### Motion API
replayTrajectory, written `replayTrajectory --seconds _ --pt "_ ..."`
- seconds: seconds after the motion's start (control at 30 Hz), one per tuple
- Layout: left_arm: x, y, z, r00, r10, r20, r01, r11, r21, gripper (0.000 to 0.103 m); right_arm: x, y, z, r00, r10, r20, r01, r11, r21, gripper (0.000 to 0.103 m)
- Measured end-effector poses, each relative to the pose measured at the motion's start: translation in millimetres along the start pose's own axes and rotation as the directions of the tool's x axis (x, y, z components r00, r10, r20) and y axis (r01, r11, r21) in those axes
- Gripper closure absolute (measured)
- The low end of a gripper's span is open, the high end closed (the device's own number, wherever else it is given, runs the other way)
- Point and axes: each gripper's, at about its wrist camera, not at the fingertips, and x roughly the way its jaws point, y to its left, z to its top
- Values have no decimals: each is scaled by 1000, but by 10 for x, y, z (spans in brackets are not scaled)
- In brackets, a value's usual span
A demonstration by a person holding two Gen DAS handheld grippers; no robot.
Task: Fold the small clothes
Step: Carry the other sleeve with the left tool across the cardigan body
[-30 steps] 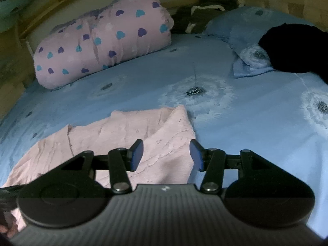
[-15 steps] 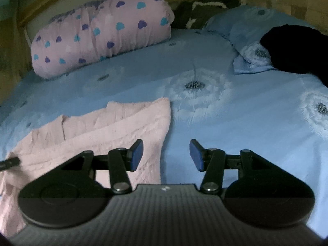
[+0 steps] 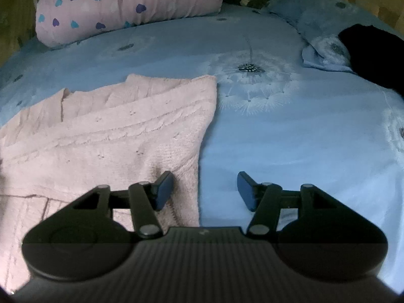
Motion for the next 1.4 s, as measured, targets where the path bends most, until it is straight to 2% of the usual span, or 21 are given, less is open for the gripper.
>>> replayTrajectory --seconds 0.1,0.37,0.6,0.83,0.9,1.1,1.17,1.27,1.4 --pt "-183 210 44 1000 20 8 -20 1000 -15 44 -42 -7 7 1000 4 12 -4 1000 7 44" --pt "-658 912 49 988 153 -6 -153 988 -12 34 -237 4 -15 998 36 56 -35 999 -3 44" --pt "-922 1680 -124 954 292 -72 -297 951 -87 32 -385 107 -39 992 88 89 -86 996 -27 44" --pt "-1019 2322 -424 910 375 -176 -407 890 -206 27 -376 196 -68 992 98 80 -93 994 -60 44" --pt "-1019 2462 -532 903 374 -211 -419 875 -241 24 -373 200 -67 992 99 81 -94 994 -63 44" --pt "-956 2621 -748 902 332 -278 -410 859 -307 21 -364 209 -77 992 98 76 -93 993 -69 44" --pt "-880 2610 -818 906 301 -298 -393 861 -324 21 -361 214 -91 992 98 75 -93 993 -72 44" --pt "-769 2622 -905 922 232 -310 -345 858 -381 21 -355 236 -99 993 98 72 -92 993 -77 44" --pt "-715 2492 -916 920 265 -290 -361 861 -358 21 -352 244 -96 993 98 72 -92 993 -78 44"
